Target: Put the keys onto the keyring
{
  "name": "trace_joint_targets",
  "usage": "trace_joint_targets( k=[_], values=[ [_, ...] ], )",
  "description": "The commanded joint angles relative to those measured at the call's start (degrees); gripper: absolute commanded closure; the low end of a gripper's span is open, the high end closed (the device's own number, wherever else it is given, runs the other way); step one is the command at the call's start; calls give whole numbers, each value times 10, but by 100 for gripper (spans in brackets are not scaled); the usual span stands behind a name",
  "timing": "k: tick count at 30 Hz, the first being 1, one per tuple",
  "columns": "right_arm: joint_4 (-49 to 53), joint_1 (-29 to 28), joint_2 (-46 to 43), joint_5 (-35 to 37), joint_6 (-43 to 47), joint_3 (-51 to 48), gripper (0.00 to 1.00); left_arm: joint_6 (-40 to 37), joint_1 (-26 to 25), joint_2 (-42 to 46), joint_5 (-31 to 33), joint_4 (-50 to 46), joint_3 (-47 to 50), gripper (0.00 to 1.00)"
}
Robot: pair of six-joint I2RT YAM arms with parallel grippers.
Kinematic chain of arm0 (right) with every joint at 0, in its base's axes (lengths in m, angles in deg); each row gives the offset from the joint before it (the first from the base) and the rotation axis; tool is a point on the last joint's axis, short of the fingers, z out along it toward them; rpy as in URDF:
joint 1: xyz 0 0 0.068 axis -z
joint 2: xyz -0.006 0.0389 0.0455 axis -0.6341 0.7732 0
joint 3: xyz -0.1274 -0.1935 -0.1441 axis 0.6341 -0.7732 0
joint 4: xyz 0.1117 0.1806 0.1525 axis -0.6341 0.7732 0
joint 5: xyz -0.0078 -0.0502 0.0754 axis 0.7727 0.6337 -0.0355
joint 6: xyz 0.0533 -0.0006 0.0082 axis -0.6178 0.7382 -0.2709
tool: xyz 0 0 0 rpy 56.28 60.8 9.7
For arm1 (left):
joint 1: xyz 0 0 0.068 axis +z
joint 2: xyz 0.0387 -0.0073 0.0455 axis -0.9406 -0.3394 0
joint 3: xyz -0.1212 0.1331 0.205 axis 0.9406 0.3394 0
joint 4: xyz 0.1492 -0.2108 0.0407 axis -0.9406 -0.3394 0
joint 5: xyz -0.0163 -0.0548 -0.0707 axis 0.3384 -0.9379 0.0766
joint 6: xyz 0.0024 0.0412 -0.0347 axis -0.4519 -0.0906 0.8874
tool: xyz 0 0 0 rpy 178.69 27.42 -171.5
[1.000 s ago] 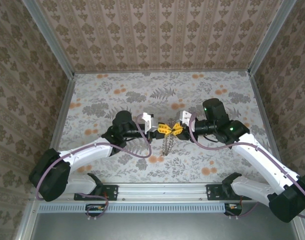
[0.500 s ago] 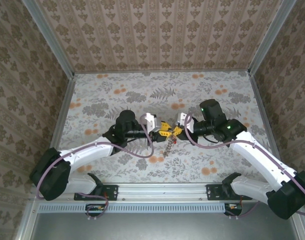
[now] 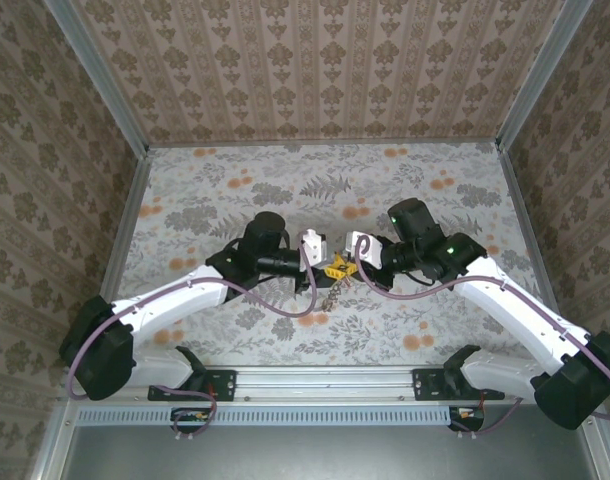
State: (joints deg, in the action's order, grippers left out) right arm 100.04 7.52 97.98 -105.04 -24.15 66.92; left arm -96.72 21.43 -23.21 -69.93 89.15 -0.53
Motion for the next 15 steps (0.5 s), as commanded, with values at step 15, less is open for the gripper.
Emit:
trace_joint_targets(
  k=[15],
  values=[
    [-69,27,-39,-63,-38,-40,82,49,12,18,-24,111,31,100]
  ],
)
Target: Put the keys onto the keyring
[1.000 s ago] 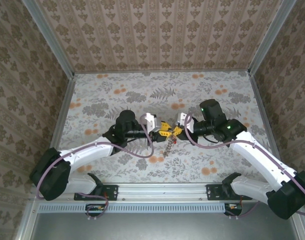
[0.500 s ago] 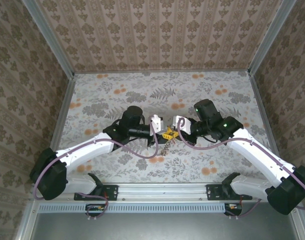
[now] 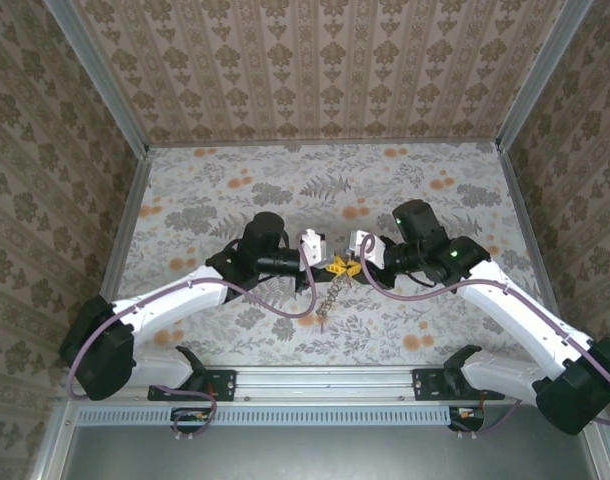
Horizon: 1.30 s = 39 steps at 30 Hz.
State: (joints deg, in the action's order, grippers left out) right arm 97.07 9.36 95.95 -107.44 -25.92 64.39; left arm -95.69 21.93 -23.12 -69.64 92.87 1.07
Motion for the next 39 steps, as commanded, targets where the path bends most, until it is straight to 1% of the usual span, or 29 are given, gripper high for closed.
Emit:
trace_joint_targets(
  k=[1,7,13,21,25,28,32,33,35,39],
  values=[
    [-46,11,-22,-41,-25,-22,82,50,10,19,-30,94,22,100],
    [-97,14,-14,-69,-61,-53,83,112,19,19,-33,211,61,100],
    [-123,13,1,-83,-78,-59,83,145,18,14,-33,286,84,100],
    [-114,14,12,-76,-76,-61,82,155,18,16,-31,314,92,100],
    [-125,14,19,-86,-87,-65,81,164,19,17,-27,338,98,100],
    [-148,14,25,-101,-102,-70,84,180,20,12,-24,379,108,100],
    [-153,14,33,-110,-104,-67,89,205,19,2,-18,442,124,100],
    [-153,14,33,-111,-104,-66,91,210,19,0,-16,450,126,100],
    [-150,14,29,-112,-102,-63,100,217,20,-5,-15,459,128,100],
    [-120,16,20,-105,-86,-50,100,214,20,-2,5,451,138,100]
  ],
)
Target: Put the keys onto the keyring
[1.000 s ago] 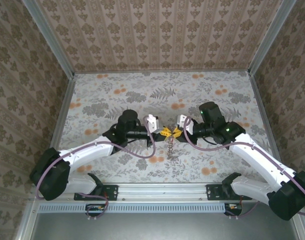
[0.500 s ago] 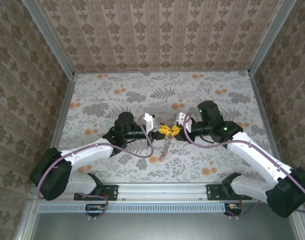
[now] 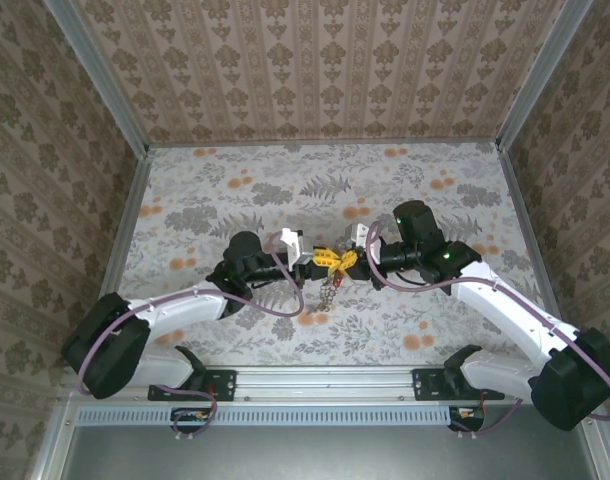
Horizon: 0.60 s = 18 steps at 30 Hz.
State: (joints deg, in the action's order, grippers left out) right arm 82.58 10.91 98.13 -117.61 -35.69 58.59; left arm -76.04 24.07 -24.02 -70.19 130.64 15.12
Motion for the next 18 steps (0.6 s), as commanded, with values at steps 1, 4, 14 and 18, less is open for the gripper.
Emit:
trace_joint_targets(
  k=[1,4,14,18],
  values=[
    [40,1,-4,4,23,15,100,6,-1,13,19,49,-2,99],
    [99,-2,-8,37,59,41,100,-53,-1,40,36,-90,-20,83],
    [216,-35,10,126,126,104,100,-186,-1,61,27,-373,-104,78],
    [219,-49,20,145,126,116,100,-191,-2,48,8,-387,-123,77]
  ],
)
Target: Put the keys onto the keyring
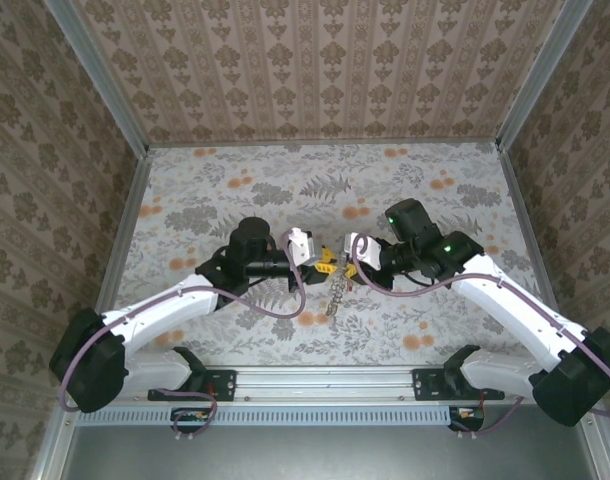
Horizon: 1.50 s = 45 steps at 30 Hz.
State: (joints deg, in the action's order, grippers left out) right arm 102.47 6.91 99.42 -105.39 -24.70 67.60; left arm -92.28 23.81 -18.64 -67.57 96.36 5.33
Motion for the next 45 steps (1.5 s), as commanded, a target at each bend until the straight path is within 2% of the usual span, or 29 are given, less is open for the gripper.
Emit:
trace_joint_targets(
  k=[1,20,30,31,35,43,45],
  values=[
    [21,-12,10,28,16,29,100,-29,0,-10,-24,-48,-30,77],
    [13,-22,21,74,8,30,100,-15,-13,-23,-54,-34,-25,70],
    [-39,-22,4,24,-12,17,100,2,-13,-45,-3,-38,-40,71],
    [-41,-22,4,21,-13,17,100,3,-14,-46,1,-36,-42,72],
    [-51,-22,8,13,-20,17,100,2,-14,-43,7,-30,-43,86],
    [-51,-22,8,10,-18,14,100,13,-14,-26,11,-8,-38,85],
    [-52,-22,7,10,-17,11,100,9,-14,-26,-7,-6,-39,99]
  ],
)
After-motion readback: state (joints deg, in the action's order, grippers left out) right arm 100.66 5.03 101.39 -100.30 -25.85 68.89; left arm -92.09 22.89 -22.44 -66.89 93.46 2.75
